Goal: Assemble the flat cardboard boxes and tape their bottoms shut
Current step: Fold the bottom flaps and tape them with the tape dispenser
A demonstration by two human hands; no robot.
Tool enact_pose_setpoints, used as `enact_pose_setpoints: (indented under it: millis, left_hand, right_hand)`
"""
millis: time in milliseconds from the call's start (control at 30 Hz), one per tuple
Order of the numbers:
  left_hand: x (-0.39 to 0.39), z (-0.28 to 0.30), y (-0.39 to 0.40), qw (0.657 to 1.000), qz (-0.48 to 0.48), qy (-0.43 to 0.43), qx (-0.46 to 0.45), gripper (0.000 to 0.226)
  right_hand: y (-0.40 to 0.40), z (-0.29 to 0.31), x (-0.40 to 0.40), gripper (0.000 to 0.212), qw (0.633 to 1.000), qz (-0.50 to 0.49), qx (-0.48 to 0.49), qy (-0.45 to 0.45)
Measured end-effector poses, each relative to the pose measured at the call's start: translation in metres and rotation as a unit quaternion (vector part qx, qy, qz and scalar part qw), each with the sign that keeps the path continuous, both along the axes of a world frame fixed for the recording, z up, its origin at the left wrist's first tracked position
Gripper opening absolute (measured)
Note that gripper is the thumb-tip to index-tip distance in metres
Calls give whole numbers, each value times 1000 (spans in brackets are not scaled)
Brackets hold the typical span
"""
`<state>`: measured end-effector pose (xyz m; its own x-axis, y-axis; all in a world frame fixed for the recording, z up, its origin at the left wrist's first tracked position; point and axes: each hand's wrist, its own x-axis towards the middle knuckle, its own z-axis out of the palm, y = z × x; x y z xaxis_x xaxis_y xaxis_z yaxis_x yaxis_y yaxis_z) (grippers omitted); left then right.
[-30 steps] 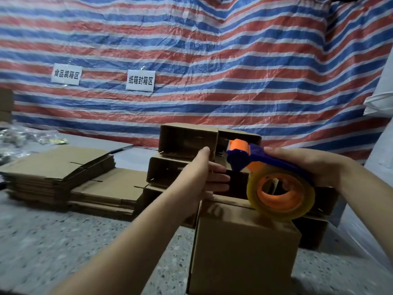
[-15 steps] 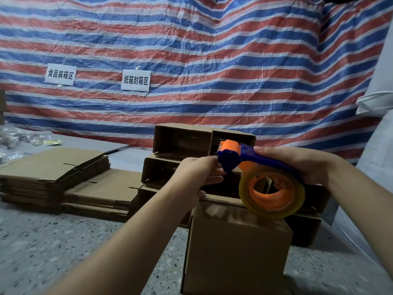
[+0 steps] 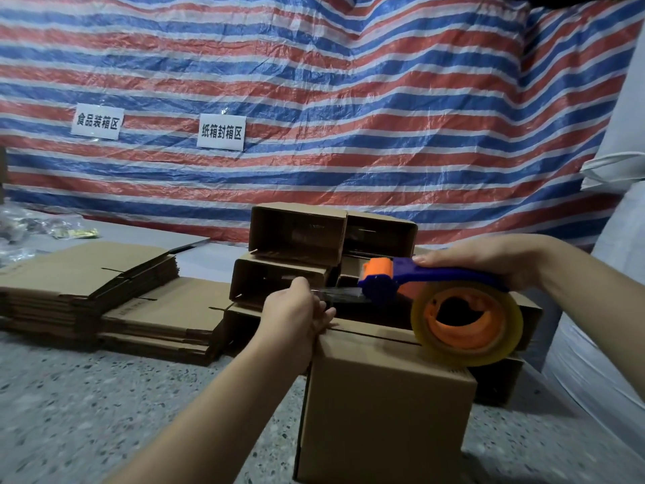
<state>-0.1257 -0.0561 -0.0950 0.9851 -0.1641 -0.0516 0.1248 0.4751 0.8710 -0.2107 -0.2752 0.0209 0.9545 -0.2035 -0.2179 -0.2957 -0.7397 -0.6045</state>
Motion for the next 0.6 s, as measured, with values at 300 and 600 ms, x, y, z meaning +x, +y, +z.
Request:
enact_pose_setpoints:
  millis: [300,600]
  left_hand:
    - [13,-41,44,978,-46,-81,189,29]
    - [16,-64,35,975,-102,-33,197,32]
  right_hand:
    - [29,12,29,83,991,-2,-114,74]
    - [39,11,39,77,984,-7,-152,94]
